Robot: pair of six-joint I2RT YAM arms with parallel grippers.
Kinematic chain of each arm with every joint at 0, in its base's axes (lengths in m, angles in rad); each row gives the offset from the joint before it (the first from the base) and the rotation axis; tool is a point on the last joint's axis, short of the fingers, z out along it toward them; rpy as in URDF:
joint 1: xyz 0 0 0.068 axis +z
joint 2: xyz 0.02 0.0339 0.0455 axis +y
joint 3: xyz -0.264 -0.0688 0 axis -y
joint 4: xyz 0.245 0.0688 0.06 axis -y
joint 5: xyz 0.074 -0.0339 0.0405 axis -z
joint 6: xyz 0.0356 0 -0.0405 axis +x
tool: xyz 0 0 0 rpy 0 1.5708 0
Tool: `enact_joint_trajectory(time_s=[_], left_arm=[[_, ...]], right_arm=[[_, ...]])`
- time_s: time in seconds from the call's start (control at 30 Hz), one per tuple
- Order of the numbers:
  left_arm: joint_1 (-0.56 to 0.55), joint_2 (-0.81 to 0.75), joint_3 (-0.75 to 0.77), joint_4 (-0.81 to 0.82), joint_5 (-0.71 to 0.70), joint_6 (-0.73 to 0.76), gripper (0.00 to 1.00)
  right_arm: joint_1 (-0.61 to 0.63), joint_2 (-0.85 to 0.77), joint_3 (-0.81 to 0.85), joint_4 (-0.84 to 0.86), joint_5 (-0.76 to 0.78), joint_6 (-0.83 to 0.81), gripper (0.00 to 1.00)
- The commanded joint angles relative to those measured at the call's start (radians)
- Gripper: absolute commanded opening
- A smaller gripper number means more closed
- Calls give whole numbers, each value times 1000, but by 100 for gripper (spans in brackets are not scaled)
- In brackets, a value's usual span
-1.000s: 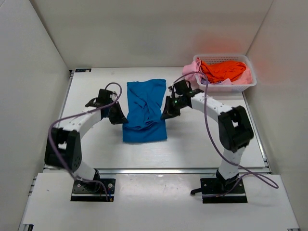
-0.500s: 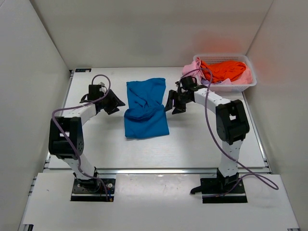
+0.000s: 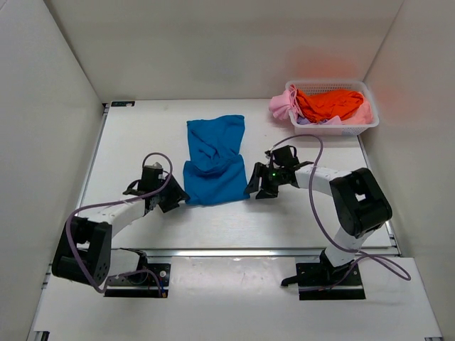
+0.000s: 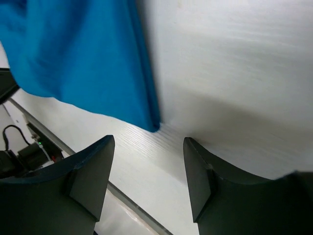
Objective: Fold and stack the t-shirts
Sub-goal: Fold the folded rectangular tshirt in 1/3 of the way, then grab one side of the 2/3 rectangular tshirt with both arms, then fold the long partially folded tshirt into a neat square
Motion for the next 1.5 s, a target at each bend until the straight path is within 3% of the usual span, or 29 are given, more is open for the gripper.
enact_joint_trajectory(time_s=[0.0, 0.17, 0.2, 0.27, 0.3, 0.33, 0.4, 0.53, 0.73, 0.87, 1.1, 1.3, 1.47], left_arm=[[-51, -14, -6, 60, -113, -77, 65], [-101, 78, 60, 103, -97, -118, 64], [-109, 94, 64, 113, -96, -126, 64], [-117, 118, 70, 133, -74, -144, 52], [-115, 120, 69, 141, -76, -146, 45], [-100, 126, 69, 143, -65, -140, 32], [-79, 129, 87, 121, -62, -109, 18], [-28, 97, 99, 78, -45, -57, 0], [-81, 2, 129, -81, -19, 35, 0], [-106, -127, 46, -159, 33, 44, 0], [-129, -299, 20, -290, 93, 63, 0], [-76, -218, 112, -264, 153, 93, 0], [-20, -8, 306, -181, 171, 87, 0]], right_arm=[[25, 13, -17, 154, 8, 56, 56], [43, 82, 25, 180, 22, 87, 47], [49, 96, 29, 182, 21, 87, 40], [55, 123, 48, 166, 25, 90, 4], [54, 122, 52, 147, 28, 95, 0], [58, 117, 51, 137, 37, 99, 0], [69, 73, 40, 84, 85, 102, 0], [86, -16, -13, 24, 117, 115, 0], [124, -226, -115, -54, 123, 168, 0], [153, -310, -135, -162, 114, 161, 0], [210, -484, -265, -185, 62, 286, 0], [117, -550, -293, -170, -16, 303, 0], [-67, -397, -106, -191, -76, 156, 1]])
